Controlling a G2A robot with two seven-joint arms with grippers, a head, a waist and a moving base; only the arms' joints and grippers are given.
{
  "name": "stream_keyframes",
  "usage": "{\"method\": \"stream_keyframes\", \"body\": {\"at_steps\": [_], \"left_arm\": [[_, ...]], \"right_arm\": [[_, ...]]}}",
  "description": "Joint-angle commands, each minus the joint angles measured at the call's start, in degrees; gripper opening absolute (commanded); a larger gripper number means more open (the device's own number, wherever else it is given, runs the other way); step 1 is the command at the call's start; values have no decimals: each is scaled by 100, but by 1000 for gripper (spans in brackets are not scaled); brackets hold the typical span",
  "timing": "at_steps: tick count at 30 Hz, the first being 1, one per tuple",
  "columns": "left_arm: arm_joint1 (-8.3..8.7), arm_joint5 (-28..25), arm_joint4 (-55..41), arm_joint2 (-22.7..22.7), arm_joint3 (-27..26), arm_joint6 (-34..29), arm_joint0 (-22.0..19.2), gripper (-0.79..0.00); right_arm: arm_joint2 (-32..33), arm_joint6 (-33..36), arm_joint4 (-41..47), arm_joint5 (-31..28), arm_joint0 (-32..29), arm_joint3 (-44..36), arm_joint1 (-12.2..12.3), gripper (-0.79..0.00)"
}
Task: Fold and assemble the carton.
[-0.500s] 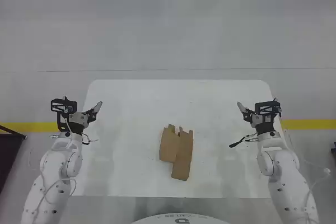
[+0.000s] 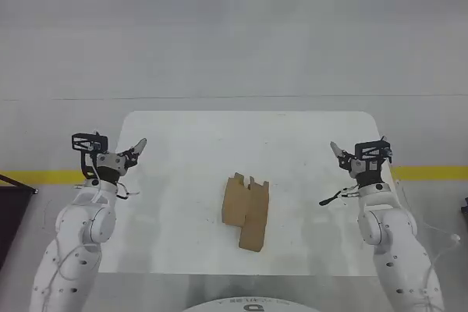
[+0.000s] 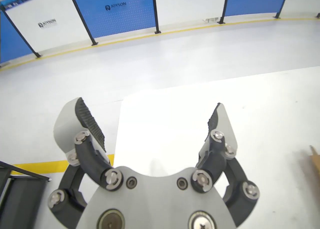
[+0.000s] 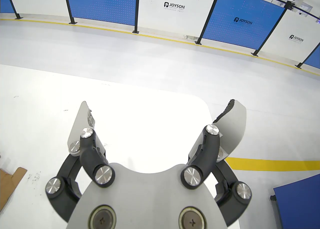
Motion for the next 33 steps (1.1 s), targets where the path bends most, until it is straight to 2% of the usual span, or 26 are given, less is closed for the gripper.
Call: {"method": "stream_keyframes", "body": {"at_steps": [1,6,11,25,28,33], "left_arm": [[-18,-232,-938,4,-17,-493,-102,0],[-16,-778,-3114,79,-20,-2393,-425,0],[21,-827,-4359,319,21,-4131,-662,0],[22,-841,-4440,366,35,-4196,-669,0],[10,-694,-4612,589,89,-4318,-689,0],[-41,-365,-5722,1128,230,-4888,-744,0]], "right_arm": [[0,0,0,0,0,0,0,0],[0,0,0,0,0,0,0,0],[0,0,0,0,0,0,0,0],[0,0,0,0,0,0,0,0],[0,0,0,0,0,0,0,0],[0,0,0,0,0,0,0,0]]}}
